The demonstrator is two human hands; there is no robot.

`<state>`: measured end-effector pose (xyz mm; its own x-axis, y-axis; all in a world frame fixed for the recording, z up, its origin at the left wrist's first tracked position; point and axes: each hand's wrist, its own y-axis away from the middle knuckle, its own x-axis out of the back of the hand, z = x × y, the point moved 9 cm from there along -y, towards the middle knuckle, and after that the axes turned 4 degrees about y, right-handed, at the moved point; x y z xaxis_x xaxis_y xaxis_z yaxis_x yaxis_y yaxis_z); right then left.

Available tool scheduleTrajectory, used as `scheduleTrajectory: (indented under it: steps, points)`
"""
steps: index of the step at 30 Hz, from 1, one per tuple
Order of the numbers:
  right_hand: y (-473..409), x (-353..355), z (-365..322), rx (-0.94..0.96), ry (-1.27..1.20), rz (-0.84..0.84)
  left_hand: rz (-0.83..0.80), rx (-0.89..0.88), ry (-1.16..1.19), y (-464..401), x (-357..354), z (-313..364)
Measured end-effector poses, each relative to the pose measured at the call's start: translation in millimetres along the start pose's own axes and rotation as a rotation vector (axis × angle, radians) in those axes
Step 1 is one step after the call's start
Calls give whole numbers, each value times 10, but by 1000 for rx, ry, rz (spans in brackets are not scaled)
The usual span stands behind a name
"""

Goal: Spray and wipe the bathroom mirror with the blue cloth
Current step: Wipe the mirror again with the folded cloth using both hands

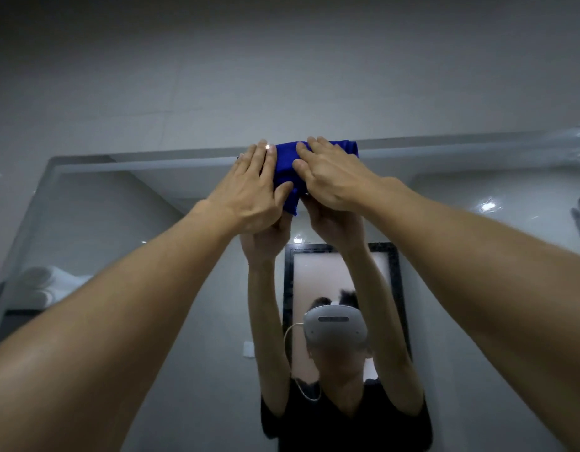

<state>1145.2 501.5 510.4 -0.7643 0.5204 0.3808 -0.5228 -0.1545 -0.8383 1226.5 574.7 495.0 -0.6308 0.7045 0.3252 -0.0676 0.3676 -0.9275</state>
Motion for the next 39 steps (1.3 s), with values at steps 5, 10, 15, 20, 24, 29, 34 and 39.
scheduleTrajectory:
  steps: [5,10,15,20,24,29,34,39]
  points:
    - [-63,-102,-83,-54,-143,49,61,-68,7,70,-12,-190]
    - [-148,-263,-272,-131,-101,118,93,-114,-21,109,30,-426]
    - [-302,-331,-521,-179,-57,158,107,-159,-27,102,61,-742]
    - [-558,-353,-804,-173,-47,162,119,-162,-27,77,112,-1134]
    - [-651,-345,-871,-165,-14,147,107,-165,-19,41,153,-1248]
    - [-607,-356,-875,-161,-16,141,111,-148,23,119,135,-1206]
    - [-352,-504,-1131,-113,-36,140,119,-137,35,571,50,-1259]
    - [125,-772,-1469,-54,-51,118,115,-110,69,1173,-149,-1269]
